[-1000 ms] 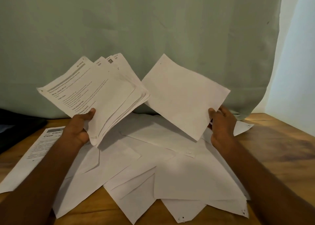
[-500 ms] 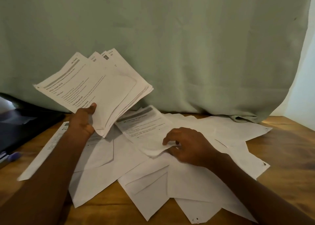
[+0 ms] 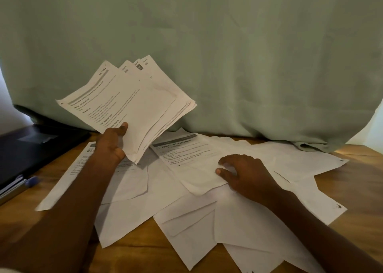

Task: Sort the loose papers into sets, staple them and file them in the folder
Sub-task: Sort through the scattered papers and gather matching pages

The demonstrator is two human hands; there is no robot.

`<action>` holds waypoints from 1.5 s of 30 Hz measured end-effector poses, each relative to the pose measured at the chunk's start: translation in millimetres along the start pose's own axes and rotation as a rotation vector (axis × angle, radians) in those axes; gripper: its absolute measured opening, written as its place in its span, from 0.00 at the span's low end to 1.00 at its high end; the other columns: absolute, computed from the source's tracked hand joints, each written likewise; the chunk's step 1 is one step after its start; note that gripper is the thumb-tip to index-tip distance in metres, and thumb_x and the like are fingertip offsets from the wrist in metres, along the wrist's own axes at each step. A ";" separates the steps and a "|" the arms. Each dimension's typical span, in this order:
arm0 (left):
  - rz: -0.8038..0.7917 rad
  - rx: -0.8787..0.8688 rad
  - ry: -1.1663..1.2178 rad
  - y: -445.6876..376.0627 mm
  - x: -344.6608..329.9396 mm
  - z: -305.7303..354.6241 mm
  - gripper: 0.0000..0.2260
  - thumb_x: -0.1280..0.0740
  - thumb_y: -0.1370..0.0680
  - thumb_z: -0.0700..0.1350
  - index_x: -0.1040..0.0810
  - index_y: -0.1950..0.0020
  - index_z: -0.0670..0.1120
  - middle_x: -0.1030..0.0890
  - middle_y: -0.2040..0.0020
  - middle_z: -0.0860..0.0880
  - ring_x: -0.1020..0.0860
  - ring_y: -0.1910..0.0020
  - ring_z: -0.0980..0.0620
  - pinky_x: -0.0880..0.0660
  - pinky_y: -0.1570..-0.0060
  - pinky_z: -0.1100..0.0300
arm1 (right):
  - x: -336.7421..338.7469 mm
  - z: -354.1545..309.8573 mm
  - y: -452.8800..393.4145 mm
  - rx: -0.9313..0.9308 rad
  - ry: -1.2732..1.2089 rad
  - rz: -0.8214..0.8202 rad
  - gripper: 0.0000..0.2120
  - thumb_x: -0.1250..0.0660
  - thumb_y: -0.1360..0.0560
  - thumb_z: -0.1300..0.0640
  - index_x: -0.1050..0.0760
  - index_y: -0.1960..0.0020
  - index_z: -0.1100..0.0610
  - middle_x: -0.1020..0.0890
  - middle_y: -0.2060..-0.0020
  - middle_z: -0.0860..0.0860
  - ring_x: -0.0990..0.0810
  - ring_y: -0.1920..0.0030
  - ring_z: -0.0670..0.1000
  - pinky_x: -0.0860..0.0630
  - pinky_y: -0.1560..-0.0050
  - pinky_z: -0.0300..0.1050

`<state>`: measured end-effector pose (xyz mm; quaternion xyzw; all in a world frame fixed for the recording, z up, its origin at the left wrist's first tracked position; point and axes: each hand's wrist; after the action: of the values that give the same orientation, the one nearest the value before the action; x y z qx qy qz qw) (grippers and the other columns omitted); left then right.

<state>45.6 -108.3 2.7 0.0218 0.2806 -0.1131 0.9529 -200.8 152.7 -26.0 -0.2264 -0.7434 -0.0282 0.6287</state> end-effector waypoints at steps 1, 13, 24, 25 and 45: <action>0.006 0.002 -0.013 0.6 -0.9 -0.3 0.19 0.35 0.16 0.39 0.27 0.25 0.40 0.24 0.27 0.42 0.22 0.54 0.52 0.27 0.33 0.48 | -0.9 -1.4 -0.1 0.000 0.001 -0.007 0.20 0.41 0.18 0.36 0.26 0.30 0.42 0.24 0.30 0.41 0.28 0.31 0.47 0.34 0.28 0.51; -0.105 0.081 -0.054 14.7 -36.8 -16.3 0.19 0.31 0.19 0.37 0.24 0.27 0.40 0.21 0.30 0.43 0.22 0.34 0.44 0.25 0.33 0.47 | -10.7 -39.5 8.4 0.475 -0.672 -0.182 0.10 0.34 0.17 0.56 0.16 0.40 0.56 0.13 0.45 0.50 0.16 0.43 0.46 0.23 0.35 0.41; 0.063 0.131 -0.157 32.0 -34.9 -46.8 0.19 0.26 0.24 0.33 0.19 0.35 0.46 0.16 0.40 0.48 0.18 0.43 0.45 0.18 0.51 0.44 | 13.7 37.2 1.2 -0.126 -0.163 -0.184 0.46 0.40 0.35 0.20 0.34 0.23 0.42 0.35 0.21 0.44 0.38 0.22 0.48 0.42 0.21 0.56; 0.118 0.103 -0.209 28.6 -31.6 -42.3 0.18 0.25 0.25 0.34 0.19 0.37 0.46 0.16 0.40 0.48 0.18 0.45 0.44 0.19 0.48 0.43 | 12.1 34.1 1.4 -0.121 -0.135 -0.242 0.51 0.42 0.39 0.18 0.39 0.21 0.41 0.40 0.19 0.45 0.43 0.20 0.48 0.48 0.20 0.58; -0.182 0.072 0.140 16.5 -27.0 -31.1 0.09 0.36 0.16 0.37 0.20 0.41 0.48 0.13 0.58 0.54 0.16 0.60 0.55 0.22 0.48 0.54 | 58.8 69.1 -4.6 -0.340 -1.480 0.574 0.09 0.27 0.22 0.55 0.16 0.43 0.56 0.12 0.49 0.52 0.14 0.46 0.55 0.19 0.44 0.53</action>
<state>10.9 -83.4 -9.2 0.0384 0.3431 -0.2073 0.9153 -272.6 188.9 16.5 -0.4605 -0.8652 0.1787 -0.0863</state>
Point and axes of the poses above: each hand's wrist, its own y-axis away from the middle knuckle, its own x-axis out of the back of the hand, z = x × y
